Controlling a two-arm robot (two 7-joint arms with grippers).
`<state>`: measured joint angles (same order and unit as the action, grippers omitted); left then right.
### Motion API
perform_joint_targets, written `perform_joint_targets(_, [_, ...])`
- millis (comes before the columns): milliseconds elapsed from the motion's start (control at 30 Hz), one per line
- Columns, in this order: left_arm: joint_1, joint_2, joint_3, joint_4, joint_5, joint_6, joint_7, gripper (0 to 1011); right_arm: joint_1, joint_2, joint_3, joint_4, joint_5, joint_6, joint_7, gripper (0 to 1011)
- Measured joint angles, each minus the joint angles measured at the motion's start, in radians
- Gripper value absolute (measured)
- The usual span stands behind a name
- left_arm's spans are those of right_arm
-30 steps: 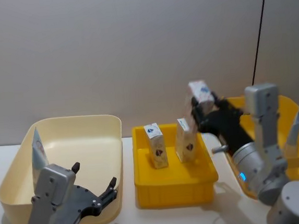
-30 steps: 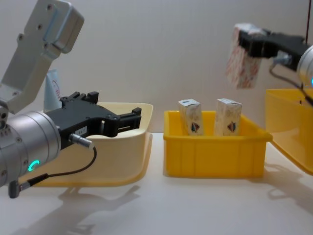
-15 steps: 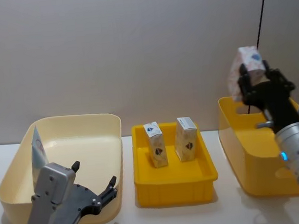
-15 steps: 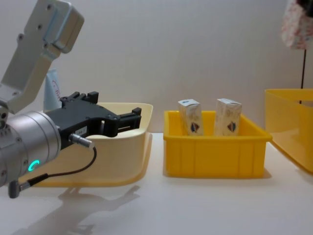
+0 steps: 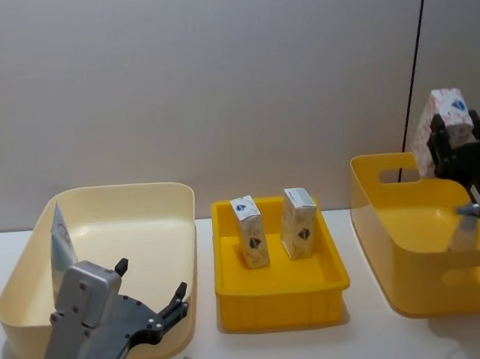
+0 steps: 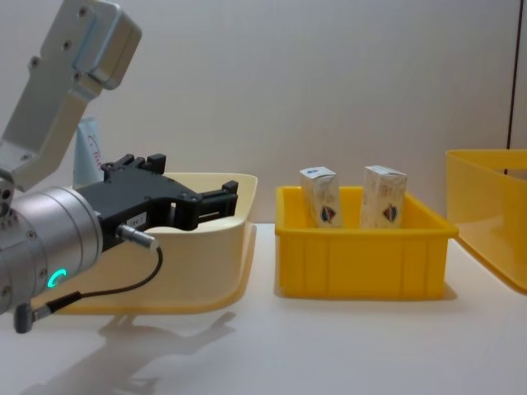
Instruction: Bimanual collaborative sorting of washing and personal care products
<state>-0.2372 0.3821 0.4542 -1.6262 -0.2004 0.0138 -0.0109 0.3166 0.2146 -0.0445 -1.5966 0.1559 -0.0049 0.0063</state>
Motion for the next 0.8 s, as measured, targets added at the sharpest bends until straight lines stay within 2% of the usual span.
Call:
perform_joint_targets(267, [0.000, 0.000, 0.000, 0.000, 0.000, 0.000, 0.000, 1003, -0.020, 0.008, 0.013, -0.023, 0.013, 0.079, 0.012, 462])
perform_joint_targets(400, [0.000, 0.000, 0.000, 0.000, 0.000, 0.000, 0.000, 1004, -0.028, 0.009, 0.018, -0.033, 0.021, 0.142, 0.019, 462])
perform_joint_targets(467, [0.000, 0.000, 0.000, 0.000, 0.000, 0.000, 0.000, 1004, -0.029, 0.008, 0.019, -0.033, 0.022, 0.151, 0.020, 462])
perform_joint_targets(667, [0.000, 0.000, 0.000, 0.000, 0.000, 0.000, 0.000, 1003, -0.039, 0.001, 0.021, -0.035, 0.029, 0.225, 0.022, 463])
perform_joint_targets(800, [0.000, 0.000, 0.000, 0.000, 0.000, 0.000, 0.000, 1004, -0.043, -0.005, 0.019, -0.033, 0.027, 0.252, 0.018, 463])
